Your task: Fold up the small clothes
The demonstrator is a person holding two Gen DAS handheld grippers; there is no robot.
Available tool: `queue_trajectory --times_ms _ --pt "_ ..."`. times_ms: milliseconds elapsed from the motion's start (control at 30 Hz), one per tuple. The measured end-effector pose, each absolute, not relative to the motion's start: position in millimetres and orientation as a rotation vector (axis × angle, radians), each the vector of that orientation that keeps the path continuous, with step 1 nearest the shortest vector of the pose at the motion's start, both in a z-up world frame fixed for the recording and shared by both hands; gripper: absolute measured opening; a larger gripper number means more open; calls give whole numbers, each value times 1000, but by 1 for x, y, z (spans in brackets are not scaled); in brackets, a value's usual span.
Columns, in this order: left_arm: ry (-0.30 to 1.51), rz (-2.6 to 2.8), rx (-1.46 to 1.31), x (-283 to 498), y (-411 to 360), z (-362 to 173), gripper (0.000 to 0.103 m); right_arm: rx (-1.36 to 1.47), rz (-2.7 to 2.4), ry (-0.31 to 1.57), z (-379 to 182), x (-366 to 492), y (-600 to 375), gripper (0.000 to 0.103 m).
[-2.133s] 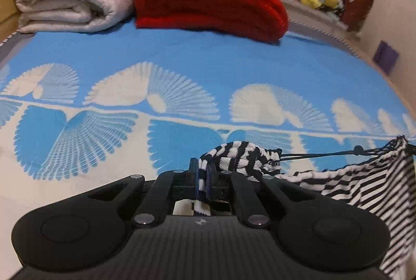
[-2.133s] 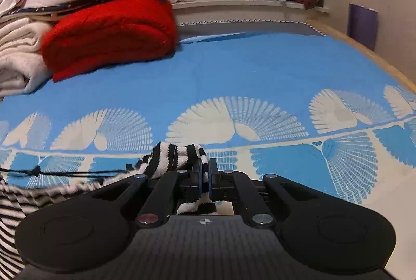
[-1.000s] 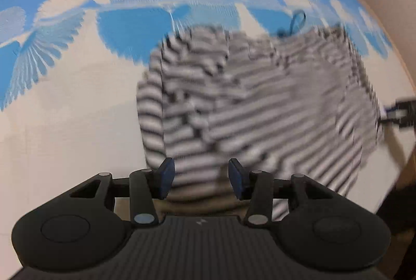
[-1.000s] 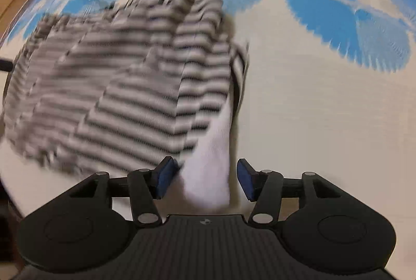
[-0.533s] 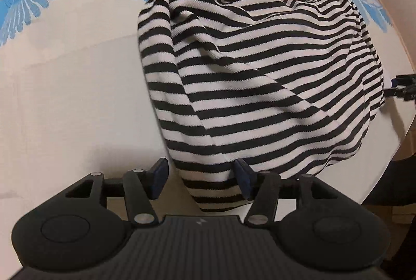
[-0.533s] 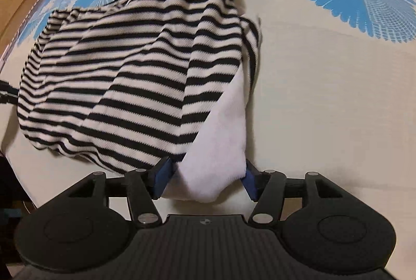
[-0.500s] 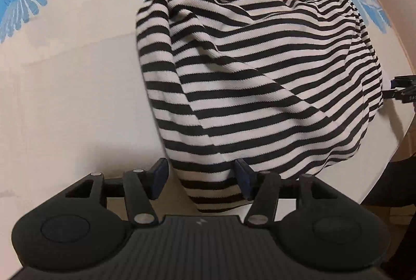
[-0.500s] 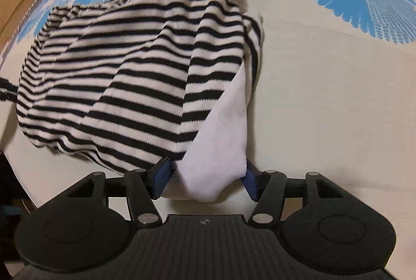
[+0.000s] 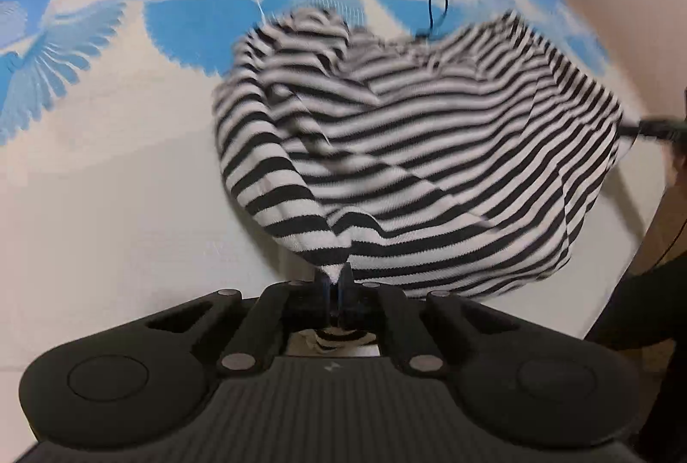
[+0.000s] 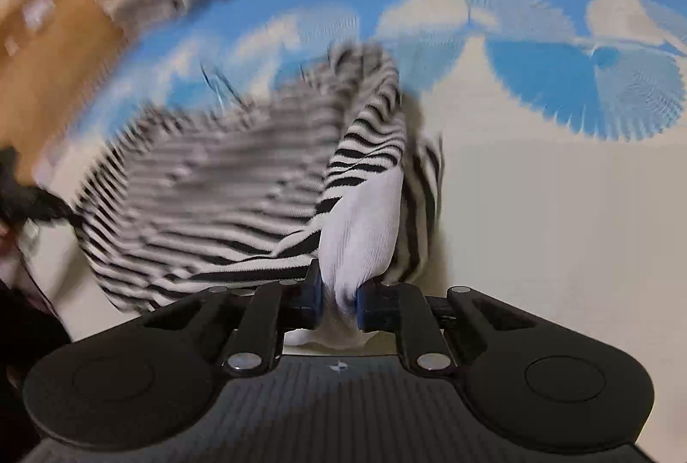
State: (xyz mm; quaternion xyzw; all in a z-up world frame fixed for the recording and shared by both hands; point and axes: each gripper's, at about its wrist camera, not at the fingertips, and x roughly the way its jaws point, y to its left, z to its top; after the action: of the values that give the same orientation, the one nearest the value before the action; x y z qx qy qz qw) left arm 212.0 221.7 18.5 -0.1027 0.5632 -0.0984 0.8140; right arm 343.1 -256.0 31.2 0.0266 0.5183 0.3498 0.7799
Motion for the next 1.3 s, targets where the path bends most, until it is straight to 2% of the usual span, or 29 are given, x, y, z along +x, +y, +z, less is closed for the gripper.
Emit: queue_trajectory --times_ms 200,333,367,433,500,733,900,1133,1300 --pt "1378 -168 -114 200 216 -18 2 -154 704 1307 -11 333 -245 13" --pt "1334 -151 -124 202 215 -6 5 -183 676 1322 -13 335 -233 15" --pt "1307 -147 -129 202 217 1 7 -193 681 1317 -10 334 -231 17" --pt "1252 -120 -126 201 221 15 16 -224 660 1295 -4 331 -233 33" --pt "1193 -90 -128 202 223 26 17 -227 625 1253 7 332 -240 38" --pt "1053 -216 -120 215 195 51 19 -134 610 1118 29 337 -252 38" --pt "1137 -291 -40 221 167 30 22 -166 739 1108 24 328 -227 38" --pt "1309 -183 69 231 162 -13 22 -363 724 1238 -14 320 -199 38" --pt "1231 -178 13 235 173 11 24 -381 740 1208 -1 323 -193 38"
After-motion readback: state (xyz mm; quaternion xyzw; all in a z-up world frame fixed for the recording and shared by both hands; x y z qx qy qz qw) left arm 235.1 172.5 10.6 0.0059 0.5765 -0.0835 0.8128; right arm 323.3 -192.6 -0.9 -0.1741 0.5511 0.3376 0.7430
